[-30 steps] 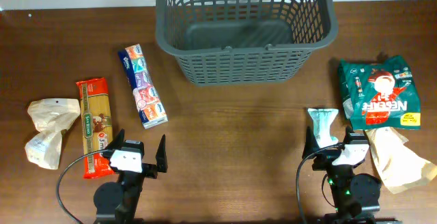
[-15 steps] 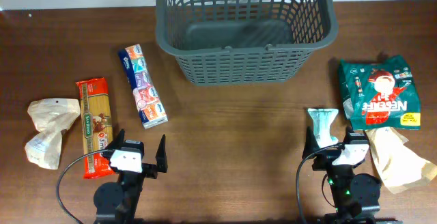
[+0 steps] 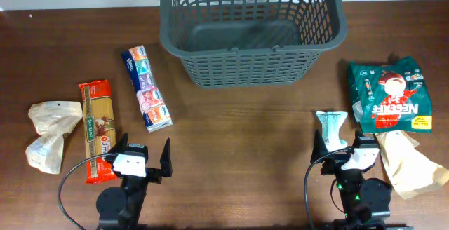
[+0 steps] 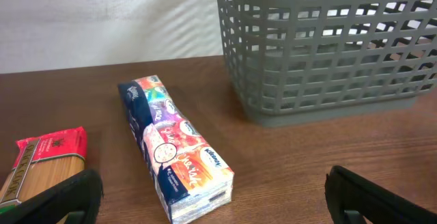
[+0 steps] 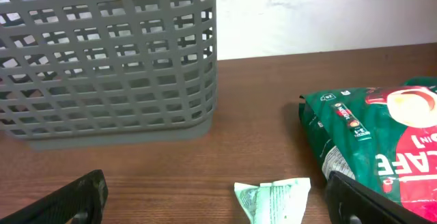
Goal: Pack container
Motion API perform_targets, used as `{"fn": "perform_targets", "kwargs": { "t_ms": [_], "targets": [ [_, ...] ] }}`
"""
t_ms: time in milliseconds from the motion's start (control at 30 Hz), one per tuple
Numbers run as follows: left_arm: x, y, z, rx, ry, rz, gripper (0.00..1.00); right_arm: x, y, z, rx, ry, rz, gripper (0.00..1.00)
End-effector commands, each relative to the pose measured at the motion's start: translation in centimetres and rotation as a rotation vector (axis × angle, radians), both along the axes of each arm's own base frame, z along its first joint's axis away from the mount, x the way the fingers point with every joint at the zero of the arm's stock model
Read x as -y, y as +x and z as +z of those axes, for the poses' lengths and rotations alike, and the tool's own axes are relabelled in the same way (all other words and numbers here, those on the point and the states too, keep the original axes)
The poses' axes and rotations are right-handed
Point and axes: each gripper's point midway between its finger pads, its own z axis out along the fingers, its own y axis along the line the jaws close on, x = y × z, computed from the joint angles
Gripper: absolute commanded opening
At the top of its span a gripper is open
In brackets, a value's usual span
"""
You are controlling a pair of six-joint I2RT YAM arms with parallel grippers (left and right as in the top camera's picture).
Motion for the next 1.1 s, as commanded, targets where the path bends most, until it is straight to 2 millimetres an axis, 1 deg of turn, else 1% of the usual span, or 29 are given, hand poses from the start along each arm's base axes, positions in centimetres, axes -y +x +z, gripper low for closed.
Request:
{"fn": "perform_targets", "kwargs": {
  "t_ms": [0, 1067],
  "targets": [
    [-0.29, 0.05, -0.24, 0.004, 0.013, 0.013, 0.99, -0.24, -0.02, -0.21, -0.001, 0.009, 0.010, 0.99],
    [-0.23, 0.04, -0.22, 0.005, 0.012, 0.010, 0.99, -0.15, -0.02, -0.19, 0.000, -0.003, 0.007, 0.99]
  ]
}}
